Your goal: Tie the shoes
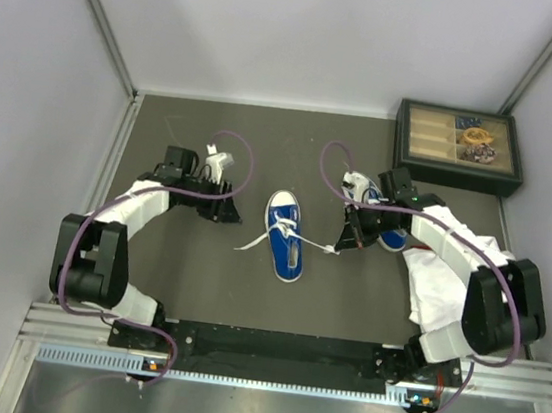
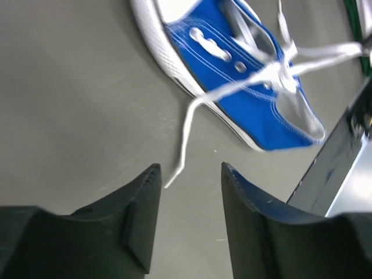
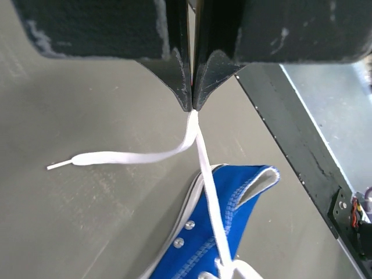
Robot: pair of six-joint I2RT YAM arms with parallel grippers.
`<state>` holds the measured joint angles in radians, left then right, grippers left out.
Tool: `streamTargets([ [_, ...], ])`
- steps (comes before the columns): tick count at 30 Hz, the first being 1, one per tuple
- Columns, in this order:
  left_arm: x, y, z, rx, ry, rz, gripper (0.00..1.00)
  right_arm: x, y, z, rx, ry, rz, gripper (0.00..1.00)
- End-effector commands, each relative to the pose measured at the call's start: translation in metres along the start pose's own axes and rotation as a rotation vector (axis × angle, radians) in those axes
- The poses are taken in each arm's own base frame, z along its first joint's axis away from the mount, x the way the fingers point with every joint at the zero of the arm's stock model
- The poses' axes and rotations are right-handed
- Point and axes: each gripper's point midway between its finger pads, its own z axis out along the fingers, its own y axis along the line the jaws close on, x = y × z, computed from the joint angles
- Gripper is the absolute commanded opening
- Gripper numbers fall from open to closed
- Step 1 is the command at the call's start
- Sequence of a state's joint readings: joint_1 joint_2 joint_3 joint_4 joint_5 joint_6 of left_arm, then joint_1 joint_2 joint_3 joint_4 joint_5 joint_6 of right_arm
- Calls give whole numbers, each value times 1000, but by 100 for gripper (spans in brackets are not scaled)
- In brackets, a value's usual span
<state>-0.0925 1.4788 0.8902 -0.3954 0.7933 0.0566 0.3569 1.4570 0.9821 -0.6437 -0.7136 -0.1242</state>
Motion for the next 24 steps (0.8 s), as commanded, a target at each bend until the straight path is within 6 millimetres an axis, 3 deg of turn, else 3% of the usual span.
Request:
streamTargets([
  [1, 12, -25, 18, 118, 34, 144, 52, -20, -1, 3, -28, -33, 51, 0],
  [8, 30, -14, 56, 50, 177, 271, 51, -16, -10, 12, -7, -6, 115, 0],
  [15, 43, -1, 72, -75, 291, 465, 49, -15, -11, 24, -44, 20, 212, 0],
  [19, 61, 1, 81, -129, 379, 569, 48, -15, -14, 32, -66, 34, 263, 0],
  [22, 71, 7, 82, -190, 429, 636, 40, -12, -16, 41, -91, 50, 301, 0],
  [24, 73, 16, 78, -247, 455, 644, 13, -10, -14, 44, -113, 64, 325, 0],
])
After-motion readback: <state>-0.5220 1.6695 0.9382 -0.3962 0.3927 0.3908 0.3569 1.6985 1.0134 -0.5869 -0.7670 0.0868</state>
